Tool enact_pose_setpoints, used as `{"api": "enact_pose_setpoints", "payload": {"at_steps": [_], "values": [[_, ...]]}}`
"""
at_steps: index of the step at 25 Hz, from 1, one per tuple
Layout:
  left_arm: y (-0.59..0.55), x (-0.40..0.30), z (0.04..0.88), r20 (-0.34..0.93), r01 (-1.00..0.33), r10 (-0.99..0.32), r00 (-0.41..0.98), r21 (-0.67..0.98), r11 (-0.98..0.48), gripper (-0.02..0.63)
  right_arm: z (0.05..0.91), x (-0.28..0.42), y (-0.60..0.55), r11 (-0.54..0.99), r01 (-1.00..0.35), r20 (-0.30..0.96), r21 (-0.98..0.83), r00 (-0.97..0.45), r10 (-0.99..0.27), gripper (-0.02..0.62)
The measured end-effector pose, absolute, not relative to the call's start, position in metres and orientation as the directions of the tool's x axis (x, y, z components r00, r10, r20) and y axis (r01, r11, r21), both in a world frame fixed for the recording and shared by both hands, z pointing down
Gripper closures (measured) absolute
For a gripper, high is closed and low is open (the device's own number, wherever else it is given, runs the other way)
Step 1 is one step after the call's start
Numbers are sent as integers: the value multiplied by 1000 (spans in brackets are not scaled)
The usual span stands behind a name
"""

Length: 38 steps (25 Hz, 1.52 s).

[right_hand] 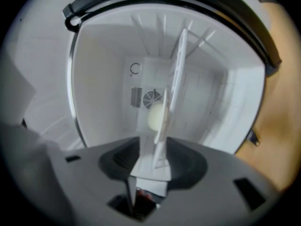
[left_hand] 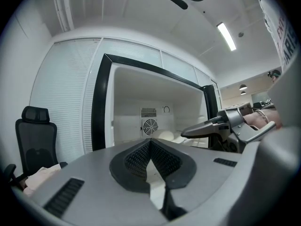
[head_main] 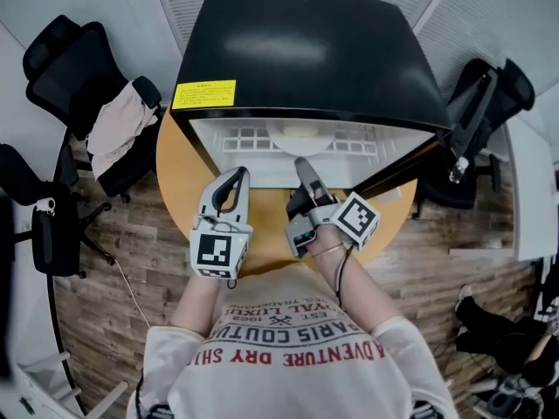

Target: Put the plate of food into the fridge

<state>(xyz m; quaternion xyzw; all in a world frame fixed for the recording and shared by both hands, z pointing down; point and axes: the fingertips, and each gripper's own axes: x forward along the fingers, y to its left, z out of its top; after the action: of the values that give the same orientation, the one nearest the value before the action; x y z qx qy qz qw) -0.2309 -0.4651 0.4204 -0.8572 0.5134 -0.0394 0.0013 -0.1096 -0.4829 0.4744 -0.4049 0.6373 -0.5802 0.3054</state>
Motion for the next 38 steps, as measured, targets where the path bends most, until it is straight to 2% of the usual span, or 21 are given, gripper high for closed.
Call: {"api": "enact_pose_setpoints", "payload": {"at_steps": [1,2,3,5,9,13,17,20,23,38], "values": [[-462,-230,418,61,-879,-880,472,-38,-474,572,473,-110,-478,6,-171,80,-985,-489,-869,437],[-459,-229,417,57,-878,-878,474,-34,-477,573,474,-109,-472,12,-190,84,-982,-491,-867,533],[-456,-229,415,54,-877,-877,477,-32,-479,572,474,-108,-467,20,-219,93,-976,-494,-865,553],[-449,-227,414,52,-875,-875,482,-32,-483,572,475,-106,-456,60,-315,116,-947,-510,-853,563],[-438,-228,413,52,-875,-875,482,-34,-484,572,459,-115,-444,269,-546,106,-794,-559,-823,568],[-429,-230,415,53,-878,-878,475,-36,-477,573,443,-113,-435,407,-716,100,-566,-550,-829,568],[-424,-232,416,56,-881,-881,471,-35,-473,572,430,-111,-426,477,-835,104,-273,-519,-849,568],[-422,-231,415,52,-882,-882,468,-35,-470,572,425,-107,-420,481,-872,97,-92,-488,-867,568],[-421,-228,415,53,-879,-880,473,-38,-475,572,422,-102,-416,477,-879,86,5,-475,-876,568],[-429,-219,413,55,-874,-875,481,-52,-484,572,426,-93,-420,491,-871,103,2,-488,-867,568]]}}
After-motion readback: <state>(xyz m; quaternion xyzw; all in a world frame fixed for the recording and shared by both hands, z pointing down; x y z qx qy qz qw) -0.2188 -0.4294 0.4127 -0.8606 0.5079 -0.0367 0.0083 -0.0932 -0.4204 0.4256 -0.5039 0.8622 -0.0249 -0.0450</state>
